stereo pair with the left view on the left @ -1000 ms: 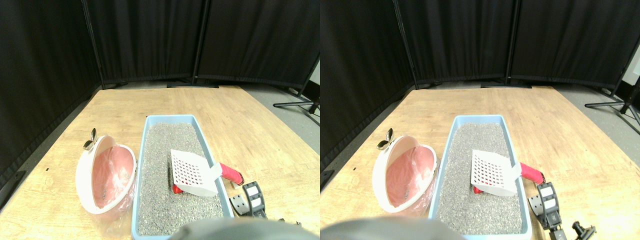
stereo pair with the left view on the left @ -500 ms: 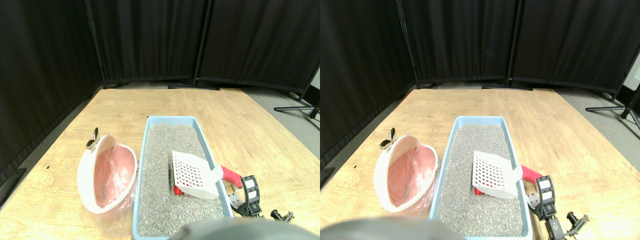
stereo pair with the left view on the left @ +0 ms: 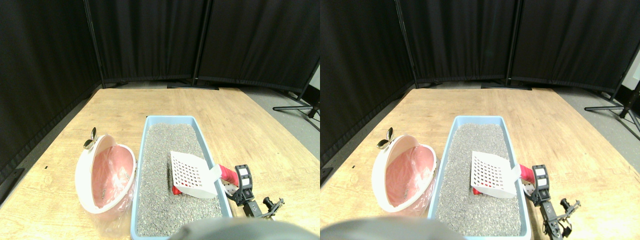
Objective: Scoop (unimanual)
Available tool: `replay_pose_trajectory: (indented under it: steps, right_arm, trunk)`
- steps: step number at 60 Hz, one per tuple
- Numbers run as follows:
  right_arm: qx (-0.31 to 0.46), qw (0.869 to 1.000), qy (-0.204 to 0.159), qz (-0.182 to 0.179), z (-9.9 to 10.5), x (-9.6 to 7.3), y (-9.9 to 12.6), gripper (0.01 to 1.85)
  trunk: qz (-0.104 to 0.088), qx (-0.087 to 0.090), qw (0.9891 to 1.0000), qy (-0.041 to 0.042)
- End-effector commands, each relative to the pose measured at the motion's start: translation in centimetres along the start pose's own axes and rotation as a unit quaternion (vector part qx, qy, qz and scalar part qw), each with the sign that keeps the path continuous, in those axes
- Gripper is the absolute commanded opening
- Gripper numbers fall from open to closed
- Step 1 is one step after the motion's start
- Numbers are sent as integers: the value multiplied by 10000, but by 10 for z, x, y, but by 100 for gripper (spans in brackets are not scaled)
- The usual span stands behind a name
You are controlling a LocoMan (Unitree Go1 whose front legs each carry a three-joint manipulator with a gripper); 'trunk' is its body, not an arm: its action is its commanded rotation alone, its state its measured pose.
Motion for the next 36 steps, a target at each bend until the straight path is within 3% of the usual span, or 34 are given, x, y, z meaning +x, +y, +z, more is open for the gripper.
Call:
replay_pose_trajectory:
  steps: [1,36]
  right_arm:
    - [96,9999,-134,-31,1,4,0,85]
    - [526,9976,90,-444,-6,30,-4,88]
  trunk:
    - [2,-64,10000,-36]
    - [4,-85,10000,-27]
